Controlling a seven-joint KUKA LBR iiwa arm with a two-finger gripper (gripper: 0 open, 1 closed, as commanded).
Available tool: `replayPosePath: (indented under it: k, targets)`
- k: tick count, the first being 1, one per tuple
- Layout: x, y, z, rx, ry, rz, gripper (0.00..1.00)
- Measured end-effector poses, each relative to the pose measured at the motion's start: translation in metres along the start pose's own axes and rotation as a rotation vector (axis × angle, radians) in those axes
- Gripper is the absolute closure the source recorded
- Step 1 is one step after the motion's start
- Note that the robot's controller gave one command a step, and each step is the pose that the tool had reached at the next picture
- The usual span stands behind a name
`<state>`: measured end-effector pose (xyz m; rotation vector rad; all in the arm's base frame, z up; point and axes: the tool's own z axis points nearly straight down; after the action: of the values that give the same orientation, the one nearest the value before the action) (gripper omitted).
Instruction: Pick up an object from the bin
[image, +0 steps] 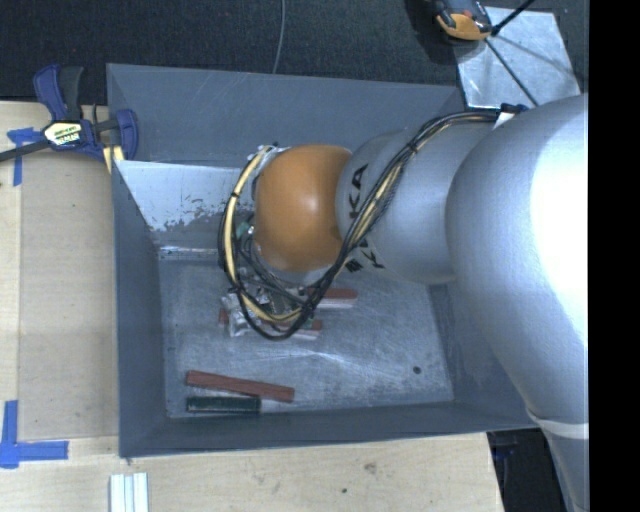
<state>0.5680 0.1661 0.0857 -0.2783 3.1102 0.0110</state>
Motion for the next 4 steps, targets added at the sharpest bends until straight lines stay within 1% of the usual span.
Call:
replayPosePath:
  k: [1, 2, 3, 4]
  targets:
    - [-0.031, -0.011, -0.162, 0.005, 0.011, 0.022, 1.00]
    - [-0.030, -0.011, -0.160, 0.005, 0.016, 0.023, 1.00]
    - [-0.020, 0.003, -0.067, 0.005, 0.020, 0.080, 0.00]
    - [-0.021, 0.003, -0.068, 0.005, 0.016, 0.080, 0.00]
